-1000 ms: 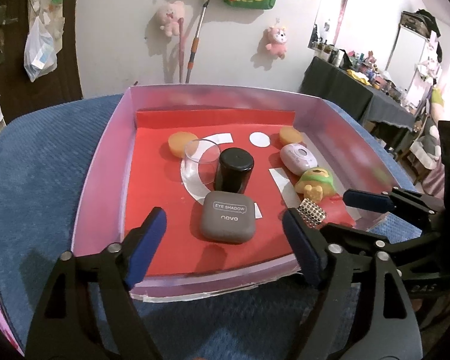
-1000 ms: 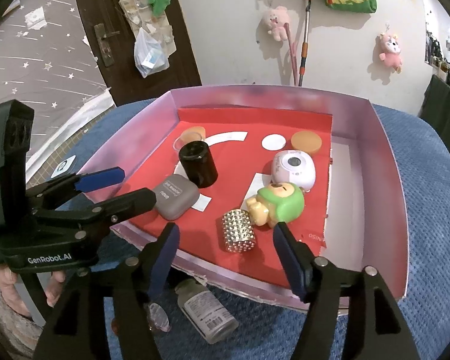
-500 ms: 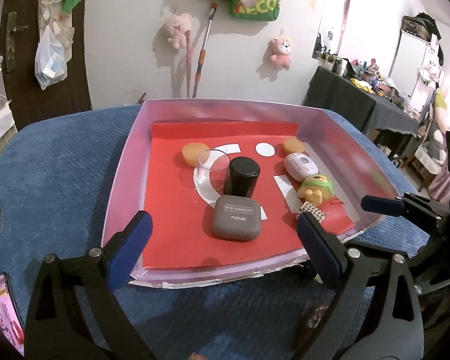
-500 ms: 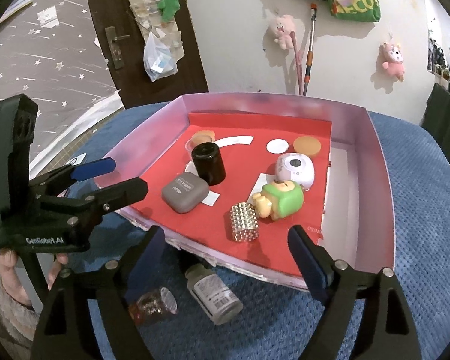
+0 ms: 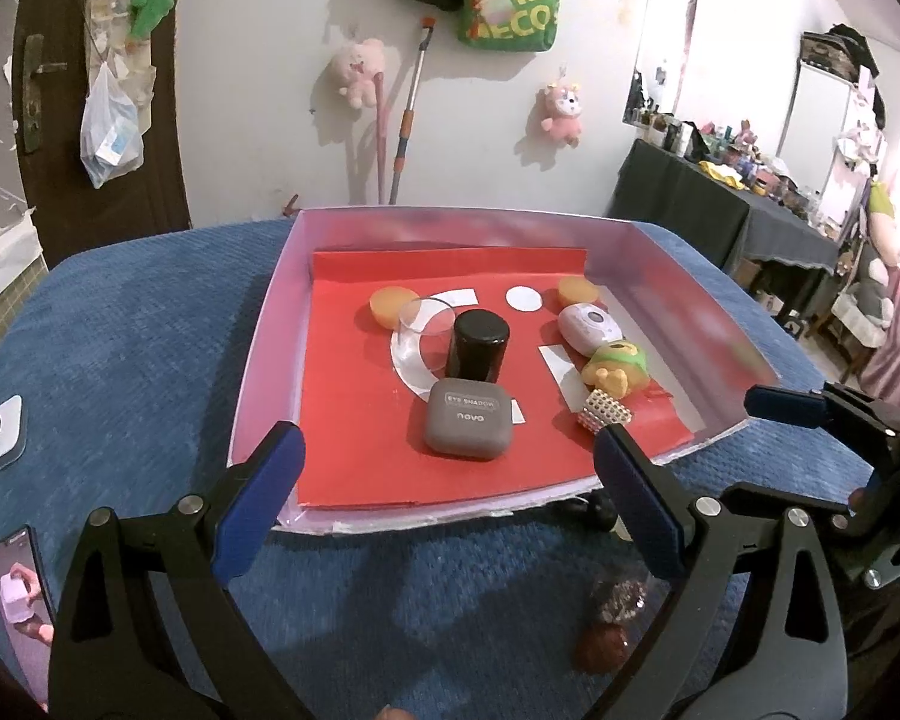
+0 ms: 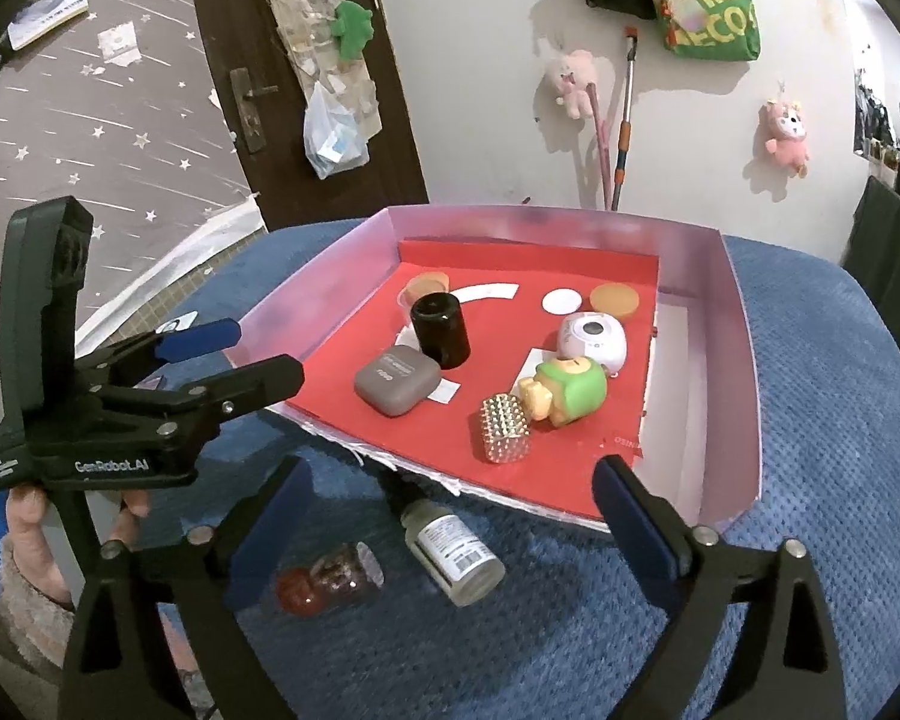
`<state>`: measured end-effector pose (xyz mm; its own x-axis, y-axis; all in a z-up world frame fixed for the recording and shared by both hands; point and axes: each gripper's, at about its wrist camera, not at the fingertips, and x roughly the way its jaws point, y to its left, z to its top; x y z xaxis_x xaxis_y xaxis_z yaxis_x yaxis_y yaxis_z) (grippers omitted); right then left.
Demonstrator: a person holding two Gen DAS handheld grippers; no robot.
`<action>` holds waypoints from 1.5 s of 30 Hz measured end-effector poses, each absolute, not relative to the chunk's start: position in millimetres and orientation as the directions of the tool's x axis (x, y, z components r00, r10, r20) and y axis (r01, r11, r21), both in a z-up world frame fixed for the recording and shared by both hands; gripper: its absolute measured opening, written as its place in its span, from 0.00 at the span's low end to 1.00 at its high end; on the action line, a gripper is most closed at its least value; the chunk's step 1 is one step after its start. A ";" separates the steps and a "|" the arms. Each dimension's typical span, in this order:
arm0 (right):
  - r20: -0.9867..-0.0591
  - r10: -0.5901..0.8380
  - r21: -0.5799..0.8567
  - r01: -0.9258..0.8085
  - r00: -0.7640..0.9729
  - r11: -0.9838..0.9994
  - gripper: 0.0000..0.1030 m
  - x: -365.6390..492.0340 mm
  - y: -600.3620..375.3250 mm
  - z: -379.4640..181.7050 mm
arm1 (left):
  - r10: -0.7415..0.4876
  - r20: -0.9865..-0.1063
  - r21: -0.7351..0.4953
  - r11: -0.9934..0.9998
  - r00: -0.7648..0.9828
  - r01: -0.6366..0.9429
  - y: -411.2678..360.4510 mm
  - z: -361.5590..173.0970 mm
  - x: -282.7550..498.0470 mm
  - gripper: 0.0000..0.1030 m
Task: Organize rigid objects
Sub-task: 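Open both grippers and withdraw them from the box toward the bottles on the table, then grasp the brown glass bottle with the left gripper while the right gripper grasps the white dropper bottle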
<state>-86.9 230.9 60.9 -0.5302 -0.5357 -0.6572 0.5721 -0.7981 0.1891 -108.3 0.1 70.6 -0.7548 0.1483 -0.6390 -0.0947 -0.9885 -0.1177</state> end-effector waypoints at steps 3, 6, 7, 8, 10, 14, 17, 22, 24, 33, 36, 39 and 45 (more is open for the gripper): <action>-0.652 -0.541 0.193 0.574 -0.532 -0.796 0.95 -81.3 233.8 62.6 | 0.151 -0.638 -0.118 -0.988 -0.755 -0.099 1.3 71.2 -102.5 0.95; -0.648 -0.543 0.194 0.574 -0.534 -0.795 0.95 -76.3 236.5 63.5 | 0.143 -0.637 -0.105 -0.990 -0.757 -0.098 3.0 70.9 -97.1 0.95; -0.646 -0.544 0.194 0.575 -0.535 -0.795 0.95 -75.1 237.3 63.7 | 0.137 -0.639 -0.097 -0.991 -0.757 -0.096 3.8 70.6 -95.3 0.95; -0.645 -0.546 0.195 0.575 -0.535 -0.795 0.96 -73.1 238.3 64.2 | 0.134 -0.641 -0.092 -0.991 -0.756 -0.098 5.3 70.3 -93.6 0.95; -0.643 -0.547 0.198 0.574 -0.536 -0.795 0.96 -70.3 240.8 64.3 | 0.138 -0.648 -0.084 -0.990 -0.749 -0.111 9.1 69.0 -90.3 0.95; -0.641 -0.552 0.203 0.575 -0.534 -0.793 0.96 -65.0 244.9 64.3 | 0.146 -0.663 -0.057 -0.988 -0.734 -0.144 18.8 64.7 -82.2 0.95; -0.643 -0.551 0.201 0.577 -0.532 -0.792 0.96 -61.3 246.7 63.3 | 0.151 -0.674 -0.037 -0.985 -0.723 -0.171 27.8 61.0 -75.5 0.95; -0.654 -0.543 0.197 0.574 -0.527 -0.795 0.96 -57.2 247.8 59.5 | 0.193 -0.691 -0.070 -0.977 -0.696 -0.202 34.3 53.2 -68.7 0.95; -0.657 -0.539 0.197 0.570 -0.528 -0.798 0.96 -56.8 249.7 58.0 | 0.206 -0.697 -0.081 -0.974 -0.686 -0.210 36.4 49.3 -65.4 0.95; -0.689 -0.518 0.192 0.562 -0.506 -0.805 0.74 -66.8 251.8 42.8 | 0.248 -0.712 -0.100 -0.962 -0.657 -0.255 47.6 35.4 -54.6 0.95; -0.707 -0.510 0.171 0.581 -0.491 -0.796 0.66 -69.6 246.4 35.6 | 0.264 -0.712 -0.103 -0.956 -0.650 -0.275 52.2 32.1 -53.0 0.89; -0.721 -0.510 0.162 0.601 -0.469 -0.782 0.57 -73.5 241.6 27.6 | 0.286 -0.721 -0.116 -0.948 -0.631 -0.298 56.2 27.3 -54.2 0.82; -0.733 -0.518 0.164 0.624 -0.441 -0.764 0.51 -79.9 234.3 21.3 | 0.306 -0.730 -0.137 -0.941 -0.611 -0.309 58.3 19.2 -58.5 0.68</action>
<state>-79.9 234.3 21.3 -0.4412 -0.5177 -0.7330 0.6238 -0.7641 0.1642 -58.5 58.3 19.2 -0.6111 0.3064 -0.7298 -0.3089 -0.9413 -0.1365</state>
